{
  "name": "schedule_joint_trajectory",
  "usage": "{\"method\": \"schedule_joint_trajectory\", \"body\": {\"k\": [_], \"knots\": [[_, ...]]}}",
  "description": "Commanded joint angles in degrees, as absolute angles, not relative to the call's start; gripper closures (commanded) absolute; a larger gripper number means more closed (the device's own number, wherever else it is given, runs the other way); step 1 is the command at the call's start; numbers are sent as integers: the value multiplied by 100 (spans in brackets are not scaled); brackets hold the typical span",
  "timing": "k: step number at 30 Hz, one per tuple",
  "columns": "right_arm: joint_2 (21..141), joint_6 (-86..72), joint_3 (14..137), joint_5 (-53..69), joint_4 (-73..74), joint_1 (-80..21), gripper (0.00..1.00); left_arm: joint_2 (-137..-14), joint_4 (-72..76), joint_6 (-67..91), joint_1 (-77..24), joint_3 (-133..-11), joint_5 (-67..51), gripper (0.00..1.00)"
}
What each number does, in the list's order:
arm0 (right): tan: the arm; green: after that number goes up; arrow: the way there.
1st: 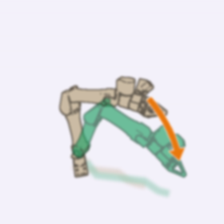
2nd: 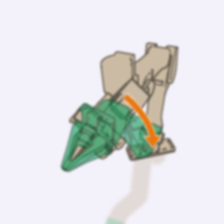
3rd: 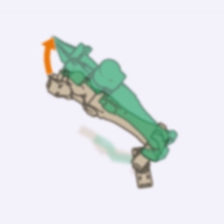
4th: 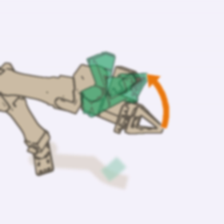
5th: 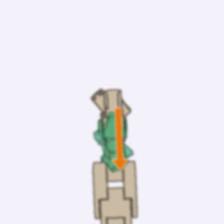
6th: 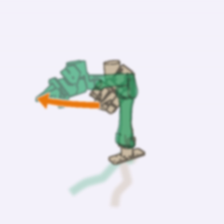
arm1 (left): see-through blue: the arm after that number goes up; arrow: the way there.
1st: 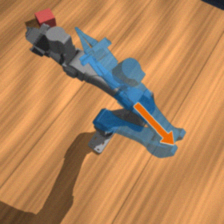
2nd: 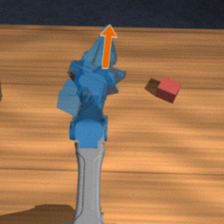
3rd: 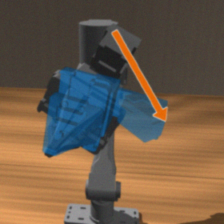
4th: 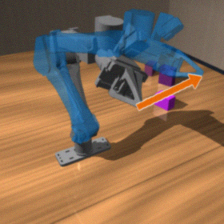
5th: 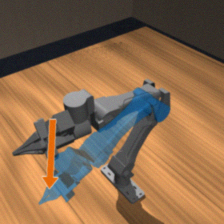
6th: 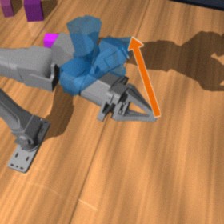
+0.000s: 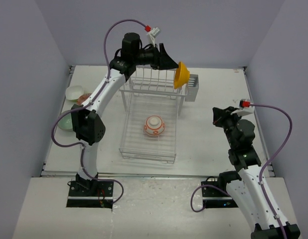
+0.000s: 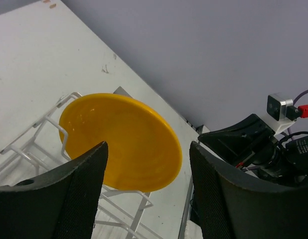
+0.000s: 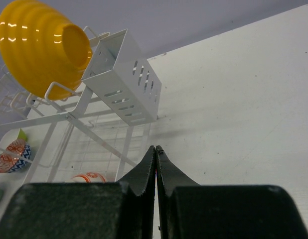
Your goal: Unload the bowls from the dish rack
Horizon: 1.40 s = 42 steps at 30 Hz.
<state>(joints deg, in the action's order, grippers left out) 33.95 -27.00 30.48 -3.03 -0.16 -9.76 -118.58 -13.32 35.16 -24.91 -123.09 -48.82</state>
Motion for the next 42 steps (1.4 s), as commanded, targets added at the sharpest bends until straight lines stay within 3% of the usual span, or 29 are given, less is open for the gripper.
{"method": "schedule_joint_trajectory", "body": {"k": [1, 28, 42], "knots": [[3366, -2628, 3120, -229, -88, -993, 100, -11917, -1485, 3656, -2724, -12797, -5098, 33], [3182, -2654, 3006, -158, -167, -984, 100, -12313, -2144, 3577, -3172, -13148, -4167, 43], [3120, -2707, 2927, -79, -220, -984, 100, -12217, -2882, 3199, -3533, -13316, -2550, 49]]}}
